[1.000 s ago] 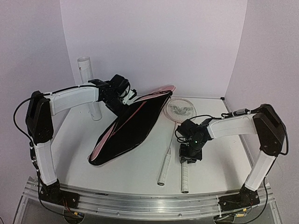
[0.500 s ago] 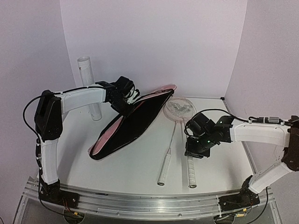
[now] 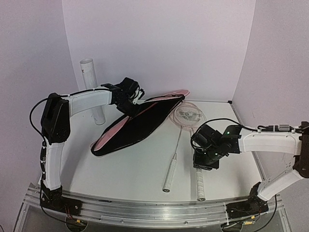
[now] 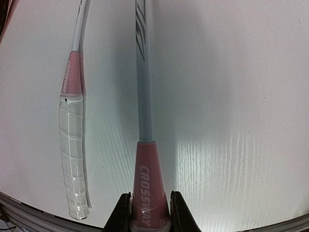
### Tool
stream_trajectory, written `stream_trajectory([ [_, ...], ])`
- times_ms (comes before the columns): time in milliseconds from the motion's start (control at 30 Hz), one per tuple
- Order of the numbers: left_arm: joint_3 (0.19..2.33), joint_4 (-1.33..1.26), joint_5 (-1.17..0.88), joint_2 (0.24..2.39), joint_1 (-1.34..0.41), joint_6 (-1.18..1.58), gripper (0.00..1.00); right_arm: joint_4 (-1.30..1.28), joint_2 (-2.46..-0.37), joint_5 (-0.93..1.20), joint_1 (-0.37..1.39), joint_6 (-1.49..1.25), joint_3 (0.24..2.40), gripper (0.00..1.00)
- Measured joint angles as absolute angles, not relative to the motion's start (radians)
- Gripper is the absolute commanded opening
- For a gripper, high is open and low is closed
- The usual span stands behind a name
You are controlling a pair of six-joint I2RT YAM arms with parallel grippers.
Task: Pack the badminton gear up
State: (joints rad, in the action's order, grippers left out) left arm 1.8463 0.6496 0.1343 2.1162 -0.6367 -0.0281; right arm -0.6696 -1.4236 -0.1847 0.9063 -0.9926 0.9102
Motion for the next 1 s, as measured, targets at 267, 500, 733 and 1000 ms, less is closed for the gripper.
stream_trajectory([
  [267, 1.955, 0.624, 0.135, 2.206, -0.632, 0.006, 0.00, -0.773, -1.298, -0.216, 0.985, -1.057, 0.878, 0.00],
  [500, 2.067, 0.616, 0.143, 2.283, -0.632, 0.070, 0.00, -0.838, -1.231, -0.224, 1.010, -1.070, 0.876, 0.00],
  [733, 2.107, 0.595, 0.165, 2.309, -0.625, 0.106, 0.00, -0.900, -1.119, -0.260, 1.050, -1.098, 0.842, 0.00],
  [1000, 2.145, 0.530, 0.198, 2.361, -0.591, 0.103, 0.00, -0.919, -1.080, -0.300, 1.155, -1.077, 0.837, 0.00],
])
